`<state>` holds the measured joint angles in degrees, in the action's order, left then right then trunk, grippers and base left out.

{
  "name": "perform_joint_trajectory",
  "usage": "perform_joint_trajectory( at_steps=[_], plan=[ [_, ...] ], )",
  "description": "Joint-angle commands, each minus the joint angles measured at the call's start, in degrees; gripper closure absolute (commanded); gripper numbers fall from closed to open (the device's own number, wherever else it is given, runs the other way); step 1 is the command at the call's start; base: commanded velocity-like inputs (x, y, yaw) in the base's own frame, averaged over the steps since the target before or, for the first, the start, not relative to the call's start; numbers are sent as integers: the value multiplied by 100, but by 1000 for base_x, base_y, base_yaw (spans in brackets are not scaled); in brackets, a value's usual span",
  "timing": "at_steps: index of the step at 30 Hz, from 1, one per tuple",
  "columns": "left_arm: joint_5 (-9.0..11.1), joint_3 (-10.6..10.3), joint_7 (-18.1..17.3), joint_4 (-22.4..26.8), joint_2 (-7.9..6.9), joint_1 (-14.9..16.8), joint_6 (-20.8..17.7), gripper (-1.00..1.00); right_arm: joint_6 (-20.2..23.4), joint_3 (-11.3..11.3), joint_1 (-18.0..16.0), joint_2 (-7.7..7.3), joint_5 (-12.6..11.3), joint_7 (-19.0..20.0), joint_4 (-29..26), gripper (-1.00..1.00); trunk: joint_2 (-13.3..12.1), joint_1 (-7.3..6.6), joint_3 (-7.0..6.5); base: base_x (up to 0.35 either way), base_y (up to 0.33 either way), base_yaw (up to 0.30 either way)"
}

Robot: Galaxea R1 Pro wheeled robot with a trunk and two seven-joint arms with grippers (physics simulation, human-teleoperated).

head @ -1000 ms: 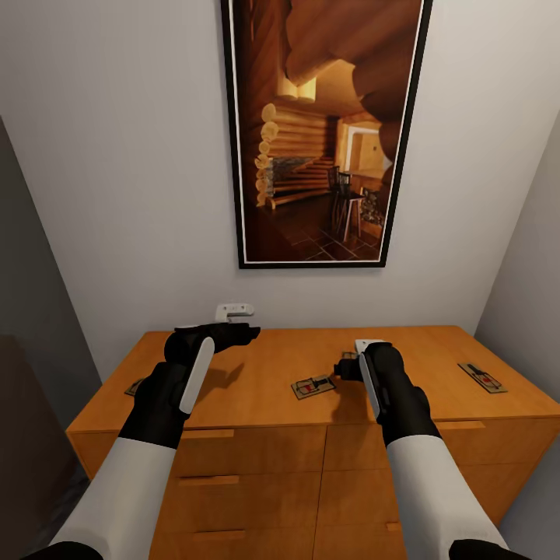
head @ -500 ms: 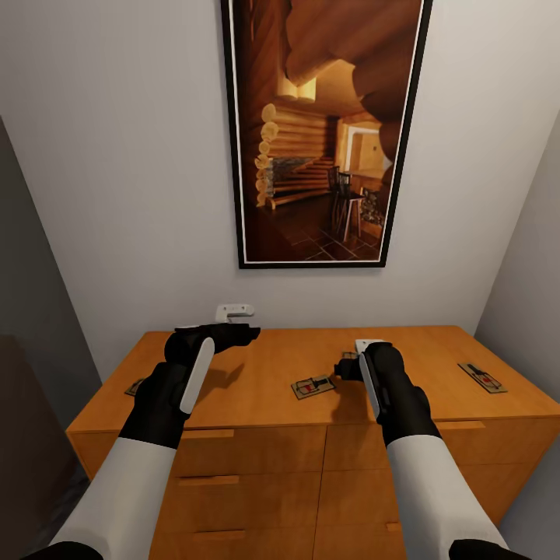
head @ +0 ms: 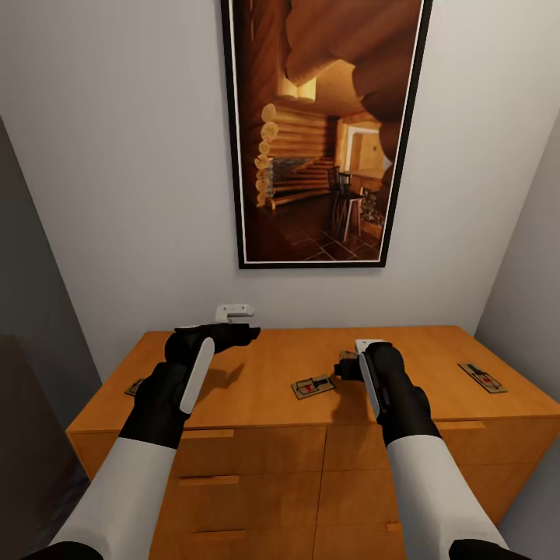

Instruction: Take the four mousetraps from the cabinet in the bathroom and place them on the bathroom floor. Make sure all four end up on the same floor surface, and ensure that at least two of them are either under or directly next to the same bathroom sink.

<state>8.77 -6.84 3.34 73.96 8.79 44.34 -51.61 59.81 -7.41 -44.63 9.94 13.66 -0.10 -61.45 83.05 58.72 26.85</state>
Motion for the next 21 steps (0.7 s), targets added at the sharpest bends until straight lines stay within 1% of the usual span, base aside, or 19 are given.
perform_joint_trajectory(
  at_steps=[1,8,13,19,21],
  plan=[
    [49,-1,35,5,0,5,-24,-100,19,-14,-2,6,-19,-1,103,100,3,1,8,0,0,0],
    [49,-1,35,4,0,5,-24,-100,19,-15,-2,6,-21,1,154,100,3,1,8,0,0,0],
    [47,-1,35,4,5,5,-24,-100,19,-21,-2,-77,-28,1,159,100,3,1,8,0,0,0],
    [46,-1,33,4,8,5,-24,-100,19,-24,-2,-133,-19,1,146,100,3,1,8,0,0,0],
    [46,-1,32,4,8,5,-24,-100,19,-25,-2,-179,-19,1,102,100,3,1,8,0,0,0]
  ],
)
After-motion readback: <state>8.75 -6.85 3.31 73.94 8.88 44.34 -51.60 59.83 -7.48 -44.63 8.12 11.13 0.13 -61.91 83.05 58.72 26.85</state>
